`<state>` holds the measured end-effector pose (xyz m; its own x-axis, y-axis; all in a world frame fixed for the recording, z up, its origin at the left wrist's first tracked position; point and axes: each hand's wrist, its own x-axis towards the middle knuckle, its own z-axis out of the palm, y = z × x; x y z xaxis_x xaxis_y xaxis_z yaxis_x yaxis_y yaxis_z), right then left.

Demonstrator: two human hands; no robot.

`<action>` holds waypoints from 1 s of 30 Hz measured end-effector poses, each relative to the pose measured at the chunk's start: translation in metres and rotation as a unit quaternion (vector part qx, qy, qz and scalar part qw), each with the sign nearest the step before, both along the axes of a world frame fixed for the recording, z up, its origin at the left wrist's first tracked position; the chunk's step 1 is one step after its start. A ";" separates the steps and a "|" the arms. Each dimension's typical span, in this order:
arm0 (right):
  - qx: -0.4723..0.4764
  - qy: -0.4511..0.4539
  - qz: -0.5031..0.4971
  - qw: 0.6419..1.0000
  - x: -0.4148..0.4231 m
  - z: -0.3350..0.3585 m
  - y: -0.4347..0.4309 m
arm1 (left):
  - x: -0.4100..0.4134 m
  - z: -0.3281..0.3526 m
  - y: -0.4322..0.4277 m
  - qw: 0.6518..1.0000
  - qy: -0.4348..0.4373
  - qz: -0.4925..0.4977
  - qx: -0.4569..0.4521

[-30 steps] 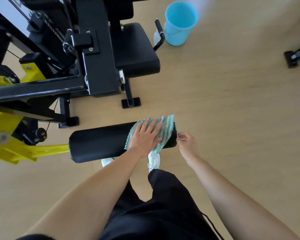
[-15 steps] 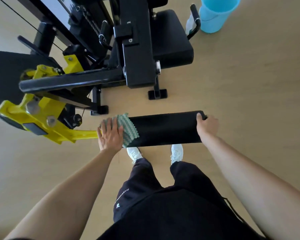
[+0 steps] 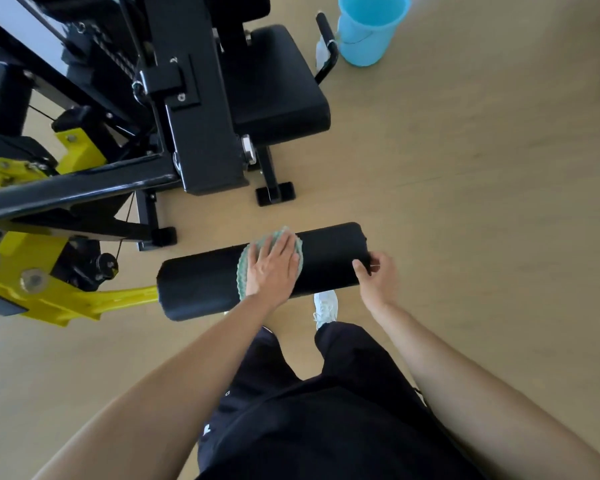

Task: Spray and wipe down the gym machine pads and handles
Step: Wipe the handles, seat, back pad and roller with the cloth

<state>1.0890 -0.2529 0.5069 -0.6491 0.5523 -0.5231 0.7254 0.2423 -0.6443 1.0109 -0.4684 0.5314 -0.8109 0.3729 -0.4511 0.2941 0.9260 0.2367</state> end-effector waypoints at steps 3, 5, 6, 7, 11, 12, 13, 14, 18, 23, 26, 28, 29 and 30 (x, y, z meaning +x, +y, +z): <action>-0.016 -0.009 0.018 1.000 0.018 0.000 0.004 | 0.004 0.002 0.051 0.993 -0.015 -0.105 0.046; -0.035 -0.032 0.031 0.998 0.023 -0.002 0.011 | 0.009 -0.002 0.080 0.981 -0.016 -0.185 0.047; -0.045 -0.043 0.038 0.997 0.024 -0.003 0.014 | 0.012 -0.005 0.090 0.974 -0.007 -0.223 0.038; -0.050 -0.055 0.046 0.996 0.023 -0.004 0.018 | 0.013 -0.009 0.096 0.968 0.004 -0.249 0.027; -0.042 -0.075 0.070 0.994 0.015 -0.002 0.028 | 0.009 -0.021 0.086 0.967 0.036 -0.254 -0.001; -0.049 -0.073 0.065 0.994 0.014 -0.001 0.027 | 0.007 -0.020 0.081 0.970 0.036 -0.242 -0.008; -0.056 -0.075 0.059 0.994 0.014 0.001 0.026 | 0.006 -0.019 0.075 0.973 0.030 -0.227 -0.018; -0.052 -0.075 0.053 0.994 0.014 0.003 0.023 | 0.004 -0.018 0.068 0.978 0.021 -0.206 -0.029; 0.074 -0.019 -0.009 0.997 0.015 0.023 -0.002 | 0.007 -0.015 0.035 0.995 -0.002 -0.096 -0.035; 0.185 0.228 0.209 0.933 -0.003 0.043 -0.051 | 0.013 -0.003 -0.006 0.994 0.009 -0.060 0.087; 0.180 0.146 0.407 0.883 -0.028 0.031 -0.075 | 0.017 0.006 -0.052 0.985 0.063 0.114 0.110; 0.202 0.051 0.498 0.842 -0.040 0.021 -0.077 | 0.017 0.011 -0.089 0.956 0.071 0.272 0.079; 0.220 0.024 0.514 0.829 -0.044 0.015 -0.074 | 0.016 0.013 -0.107 0.938 0.069 0.336 0.060; 0.237 0.004 0.515 0.824 -0.046 0.011 -0.069 | 0.014 0.014 -0.124 0.918 0.065 0.389 0.042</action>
<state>1.0429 -0.3220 0.5176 -0.9035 -0.1528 -0.4004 -0.0258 0.9520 -0.3051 1.0251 -0.5920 0.5453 -0.8912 -0.3129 -0.3285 -0.4180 0.8477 0.3265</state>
